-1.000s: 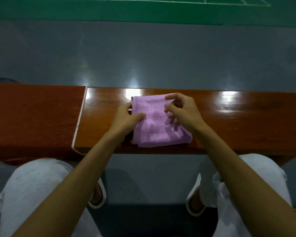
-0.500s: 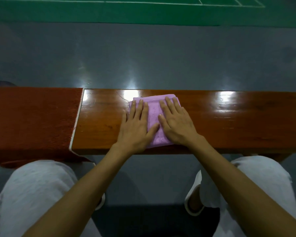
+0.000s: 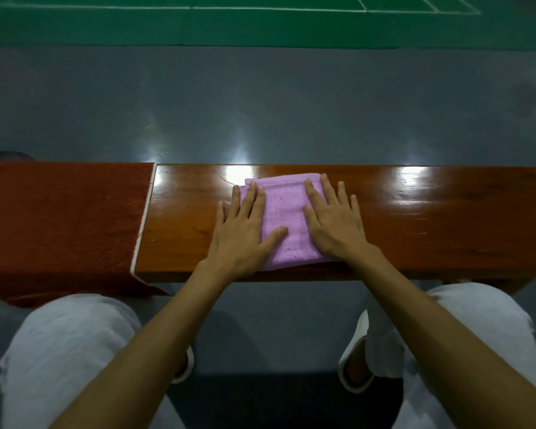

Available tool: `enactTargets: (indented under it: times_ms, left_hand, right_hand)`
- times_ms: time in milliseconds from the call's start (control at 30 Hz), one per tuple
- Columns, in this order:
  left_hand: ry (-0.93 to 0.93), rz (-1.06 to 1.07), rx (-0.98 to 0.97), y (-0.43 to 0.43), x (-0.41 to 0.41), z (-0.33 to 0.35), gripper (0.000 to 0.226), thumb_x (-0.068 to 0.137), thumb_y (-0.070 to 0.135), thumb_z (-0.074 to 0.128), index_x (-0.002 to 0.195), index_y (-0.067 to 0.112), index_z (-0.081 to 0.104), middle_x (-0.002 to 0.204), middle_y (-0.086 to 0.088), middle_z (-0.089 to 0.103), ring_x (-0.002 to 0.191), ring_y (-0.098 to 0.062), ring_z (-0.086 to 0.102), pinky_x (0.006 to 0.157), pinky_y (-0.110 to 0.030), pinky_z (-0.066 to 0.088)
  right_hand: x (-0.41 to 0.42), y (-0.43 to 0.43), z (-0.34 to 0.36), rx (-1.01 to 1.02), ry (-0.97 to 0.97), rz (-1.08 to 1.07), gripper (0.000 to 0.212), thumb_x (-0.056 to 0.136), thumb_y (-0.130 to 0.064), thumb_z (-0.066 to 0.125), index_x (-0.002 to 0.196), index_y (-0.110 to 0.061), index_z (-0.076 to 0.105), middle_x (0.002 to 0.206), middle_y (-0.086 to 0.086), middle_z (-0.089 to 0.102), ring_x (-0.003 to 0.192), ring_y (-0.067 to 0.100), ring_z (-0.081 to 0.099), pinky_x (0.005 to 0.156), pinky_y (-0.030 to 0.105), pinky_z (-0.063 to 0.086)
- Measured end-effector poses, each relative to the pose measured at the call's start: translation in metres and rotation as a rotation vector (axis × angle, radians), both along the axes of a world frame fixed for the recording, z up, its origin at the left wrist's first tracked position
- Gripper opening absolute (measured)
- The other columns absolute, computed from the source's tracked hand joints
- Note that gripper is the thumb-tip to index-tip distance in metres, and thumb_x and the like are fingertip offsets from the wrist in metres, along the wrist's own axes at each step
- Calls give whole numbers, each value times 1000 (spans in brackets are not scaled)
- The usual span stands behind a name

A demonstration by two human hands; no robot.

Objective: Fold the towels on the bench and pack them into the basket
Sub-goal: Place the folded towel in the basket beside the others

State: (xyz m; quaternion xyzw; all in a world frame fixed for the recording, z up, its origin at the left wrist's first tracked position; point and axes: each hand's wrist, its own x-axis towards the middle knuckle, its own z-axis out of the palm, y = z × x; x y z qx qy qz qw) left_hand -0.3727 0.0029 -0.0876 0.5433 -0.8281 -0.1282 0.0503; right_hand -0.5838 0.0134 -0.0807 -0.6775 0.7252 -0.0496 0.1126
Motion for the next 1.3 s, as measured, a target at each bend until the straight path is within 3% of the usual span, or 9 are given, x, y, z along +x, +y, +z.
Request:
enactTargets:
  times_ms: [133,267,367,533,633,700,900,1067,1300]
  left_hand:
    - [101,5,-50,6,8,4,95,93,80,22,165,22,1,172,-1,-11,158,-24,-13,127,-50,-3]
    - [427,-31,-232,17,14,8,51,92,55,65,131,23,55,140,0,46,127,-17,43,108,-41,47]
    - [473,-128,-193,24,20,6,31,94,43,69,117,24,61,122,7,55,112,-9,47,93,-41,53]
    - [377,-197,-161,37,35,1,78,81,74,70,138,25,48,141,6,50,126,-11,45,103,-31,45]
    - [288,-227,-236,42,38,-2,90,70,63,85,141,21,48,146,1,49,133,-20,45,107,-40,46]
    - [280,-226,-273,44,39,-4,85,66,52,90,135,18,54,141,-1,54,129,-24,49,99,-44,52]
    - [474,-204,-221,46,52,1,44,68,27,80,109,17,71,115,2,67,109,-17,58,82,-38,58]
    - [660,-145,-59,34,56,16,20,88,16,73,108,13,73,99,2,72,91,-13,66,72,-38,60]
    - [822,77,127,19,44,33,38,96,41,64,127,20,69,108,4,74,97,-8,71,76,-27,62]
  right_hand:
    - [-5,8,6,-196,-194,-4,59,106,-48,29,162,-29,23,169,9,19,154,32,20,124,52,21]
    - [-14,27,17,-478,-380,68,44,94,-31,63,134,-13,61,124,7,59,108,17,55,90,35,56]
    - [-23,43,15,-402,-382,228,41,89,-34,65,126,-16,64,116,1,59,101,10,52,82,29,55]
    - [-34,62,4,-307,-272,327,66,88,-62,59,139,-20,58,141,-3,53,127,14,43,100,33,45]
    - [-39,68,5,-263,-163,389,89,75,-71,69,147,-21,48,148,-2,47,133,20,40,107,36,40]
    - [-38,72,7,-258,-123,414,91,70,-60,79,146,-21,48,147,-1,48,131,22,41,105,39,45]
    - [-35,76,17,-246,-271,422,54,68,-26,89,118,-24,68,117,-5,65,104,12,50,79,29,51]
    - [-44,66,34,-189,-545,323,31,81,-31,76,109,-19,75,95,-3,69,87,14,62,70,33,57]
    - [-46,47,54,-47,-853,185,22,97,-14,66,117,-20,72,101,-1,76,87,16,73,74,30,62]
